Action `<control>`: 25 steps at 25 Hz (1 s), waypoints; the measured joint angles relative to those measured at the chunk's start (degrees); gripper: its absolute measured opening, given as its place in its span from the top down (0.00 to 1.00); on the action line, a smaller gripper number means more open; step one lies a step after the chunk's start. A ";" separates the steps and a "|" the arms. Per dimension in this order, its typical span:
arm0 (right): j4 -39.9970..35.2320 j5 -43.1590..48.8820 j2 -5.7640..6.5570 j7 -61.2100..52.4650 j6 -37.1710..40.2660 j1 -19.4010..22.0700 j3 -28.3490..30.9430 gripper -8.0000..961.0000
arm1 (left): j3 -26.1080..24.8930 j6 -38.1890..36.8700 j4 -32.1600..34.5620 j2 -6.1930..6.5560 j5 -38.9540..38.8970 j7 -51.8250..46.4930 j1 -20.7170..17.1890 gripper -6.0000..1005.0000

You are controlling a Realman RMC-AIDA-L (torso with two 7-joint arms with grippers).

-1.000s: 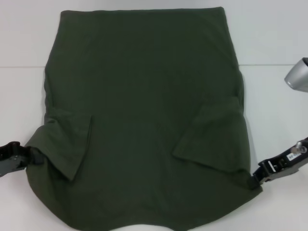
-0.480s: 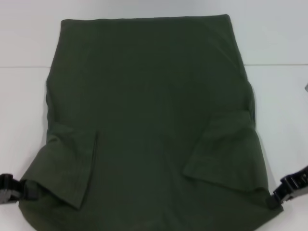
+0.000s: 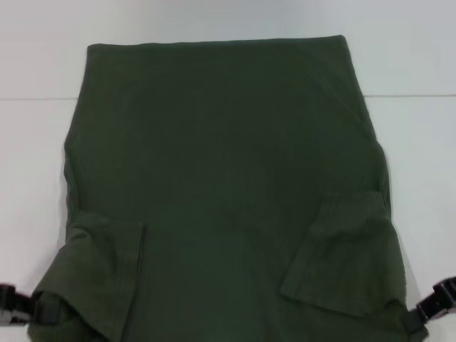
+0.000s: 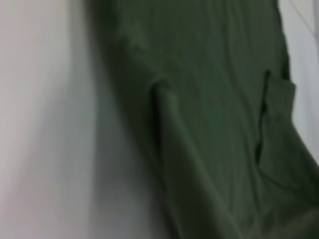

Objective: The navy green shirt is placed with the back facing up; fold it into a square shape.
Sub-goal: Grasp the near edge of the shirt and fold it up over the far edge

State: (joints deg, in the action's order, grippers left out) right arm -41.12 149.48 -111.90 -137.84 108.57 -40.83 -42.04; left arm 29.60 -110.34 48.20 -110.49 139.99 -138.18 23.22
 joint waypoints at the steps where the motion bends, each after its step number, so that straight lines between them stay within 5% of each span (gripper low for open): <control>1: 0.18 -0.64 0.01 0.57 0.30 -0.08 0.97 0.98 | -0.10 -0.19 -0.47 0.16 -0.35 0.08 0.90 0.97; 10: 0.58 -12.76 1.82 1.45 0.86 0.15 9.93 0.97 | -4.20 2.24 -7.23 3.24 -4.53 -4.29 9.70 0.97; 16: 0.90 -19.74 2.03 1.04 -4.23 0.72 17.03 0.97 | -4.31 11.79 -7.91 2.53 -4.75 -8.32 13.69 0.97; 25: 2.23 -26.45 0.70 1.66 -19.69 -0.09 17.56 0.97 | -4.02 23.73 -10.48 1.51 -4.73 -9.42 19.32 0.97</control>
State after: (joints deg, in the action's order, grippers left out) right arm -38.89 123.03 -111.19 -136.18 88.88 -40.91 -24.49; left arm 25.58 -86.62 37.72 -108.98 135.26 -147.61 42.54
